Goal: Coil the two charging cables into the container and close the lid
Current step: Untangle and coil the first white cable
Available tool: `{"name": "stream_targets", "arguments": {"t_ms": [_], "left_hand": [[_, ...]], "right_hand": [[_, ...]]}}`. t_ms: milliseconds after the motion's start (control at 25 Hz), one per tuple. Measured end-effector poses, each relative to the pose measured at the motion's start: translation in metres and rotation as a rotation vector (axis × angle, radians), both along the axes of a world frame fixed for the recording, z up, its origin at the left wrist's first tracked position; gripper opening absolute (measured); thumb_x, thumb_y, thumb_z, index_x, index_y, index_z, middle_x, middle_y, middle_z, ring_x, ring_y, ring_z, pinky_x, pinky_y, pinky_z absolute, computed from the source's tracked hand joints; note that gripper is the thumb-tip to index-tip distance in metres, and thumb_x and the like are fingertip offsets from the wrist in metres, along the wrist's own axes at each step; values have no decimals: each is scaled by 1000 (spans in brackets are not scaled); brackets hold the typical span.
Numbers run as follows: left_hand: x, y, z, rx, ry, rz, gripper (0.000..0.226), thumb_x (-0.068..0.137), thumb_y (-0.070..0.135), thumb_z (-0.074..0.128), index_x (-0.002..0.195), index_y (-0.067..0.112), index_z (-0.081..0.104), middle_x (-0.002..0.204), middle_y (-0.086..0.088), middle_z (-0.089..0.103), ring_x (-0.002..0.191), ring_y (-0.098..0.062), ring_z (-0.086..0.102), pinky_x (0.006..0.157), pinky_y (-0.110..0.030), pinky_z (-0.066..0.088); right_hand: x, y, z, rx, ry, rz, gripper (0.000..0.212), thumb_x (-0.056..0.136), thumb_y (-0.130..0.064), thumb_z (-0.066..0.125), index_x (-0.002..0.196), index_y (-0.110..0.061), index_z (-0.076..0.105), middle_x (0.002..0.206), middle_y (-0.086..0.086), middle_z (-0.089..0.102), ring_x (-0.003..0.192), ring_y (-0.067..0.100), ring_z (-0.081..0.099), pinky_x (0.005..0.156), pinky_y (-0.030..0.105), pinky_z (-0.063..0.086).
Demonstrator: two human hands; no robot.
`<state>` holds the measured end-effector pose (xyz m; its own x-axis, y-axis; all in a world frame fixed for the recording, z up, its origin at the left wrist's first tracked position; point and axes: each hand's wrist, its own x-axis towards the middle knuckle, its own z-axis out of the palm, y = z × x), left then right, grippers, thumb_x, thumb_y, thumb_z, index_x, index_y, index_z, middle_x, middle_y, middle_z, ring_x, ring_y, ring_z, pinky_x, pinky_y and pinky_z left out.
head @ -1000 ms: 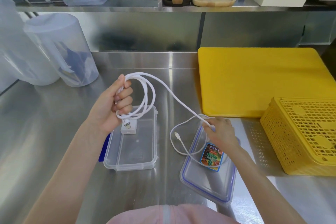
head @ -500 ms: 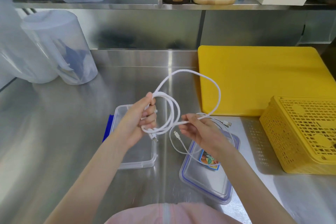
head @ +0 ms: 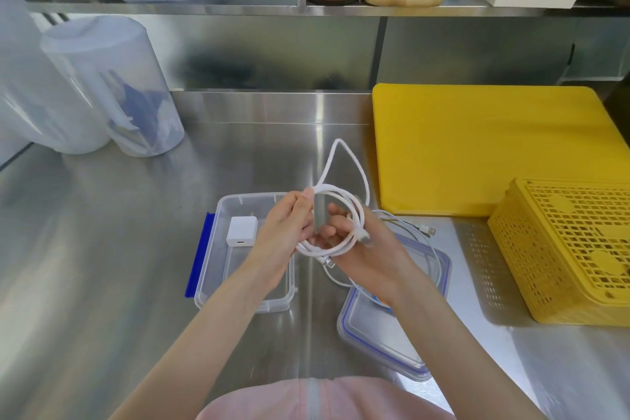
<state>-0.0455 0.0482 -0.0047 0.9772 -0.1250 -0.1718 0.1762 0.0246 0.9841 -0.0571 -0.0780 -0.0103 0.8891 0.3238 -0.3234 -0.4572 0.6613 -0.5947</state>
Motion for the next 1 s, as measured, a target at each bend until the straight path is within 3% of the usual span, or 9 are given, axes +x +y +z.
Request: {"name": "stream_targets", "arguments": {"t_ms": [80, 200, 280, 440, 520, 720, 800, 920, 1000], "left_hand": [[-1, 0, 1, -11, -6, 13, 34, 95, 33, 40, 65, 18, 41, 41, 15, 33, 39, -3, 31, 53, -21, 30], [1, 5, 3, -44, -25, 33, 34, 96, 30, 39, 64, 20, 40, 41, 14, 34, 39, -3, 34, 53, -21, 36], [4, 8, 3, -72, -43, 45, 35, 96, 29, 40, 62, 20, 38, 46, 13, 30, 42, -4, 30, 54, -22, 38], [4, 13, 4, -113, -45, 27, 33, 96, 25, 42, 63, 18, 42, 48, 11, 32, 44, -6, 32, 51, -19, 41], [6, 15, 4, -142, -69, 52, 31, 96, 23, 40, 66, 19, 45, 46, 12, 35, 43, -5, 34, 49, -17, 41], [31, 47, 22, -394, -94, 297, 30, 98, 23, 36, 69, 19, 39, 39, 12, 33, 36, -3, 30, 43, -13, 35], [37, 60, 32, -432, -99, 347, 31, 98, 25, 36, 68, 18, 39, 39, 12, 33, 36, -5, 30, 42, -13, 35], [35, 57, 32, -380, -101, 304, 33, 98, 26, 35, 67, 17, 37, 39, 12, 34, 36, -5, 31, 43, -14, 36], [31, 45, 28, -358, -91, 242, 33, 98, 26, 35, 67, 17, 37, 40, 12, 34, 36, -5, 30, 43, -14, 36]], "right_hand": [[0, -2, 2, -27, -54, 55, 42, 92, -44, 35, 78, -10, 56, 40, -5, 42, 54, 12, 43, 74, 27, 37], [-5, -2, 0, -448, -214, 114, 17, 91, -19, 49, 95, -9, 61, 68, 4, 56, 70, 15, 52, 75, 24, 46], [-6, -2, -4, -598, -237, 53, 20, 93, -11, 46, 109, -9, 58, 82, 3, 59, 79, 11, 58, 81, 21, 51], [-4, -5, -7, -879, -339, 62, 20, 94, -12, 42, 102, -4, 59, 90, 6, 65, 82, 12, 64, 81, 18, 53], [-4, -9, -10, -1029, -389, 124, 28, 96, -19, 38, 103, -1, 60, 95, 12, 67, 85, 18, 66, 83, 25, 55], [-6, -43, -29, -1015, -171, 44, 30, 99, -14, 27, 114, 0, 49, 76, 7, 65, 50, 3, 64, 52, 11, 49], [-7, -61, -40, -1166, -99, 29, 29, 97, -8, 29, 121, -6, 44, 73, -1, 62, 58, 7, 66, 49, 15, 45], [-10, -67, -42, -1518, -215, 233, 30, 92, -12, 42, 122, -15, 47, 82, -7, 61, 82, 13, 58, 59, 17, 38], [-11, -57, -36, -1488, -335, 294, 30, 91, -17, 49, 121, -16, 51, 98, 0, 64, 88, 11, 56, 74, 21, 44]]}}
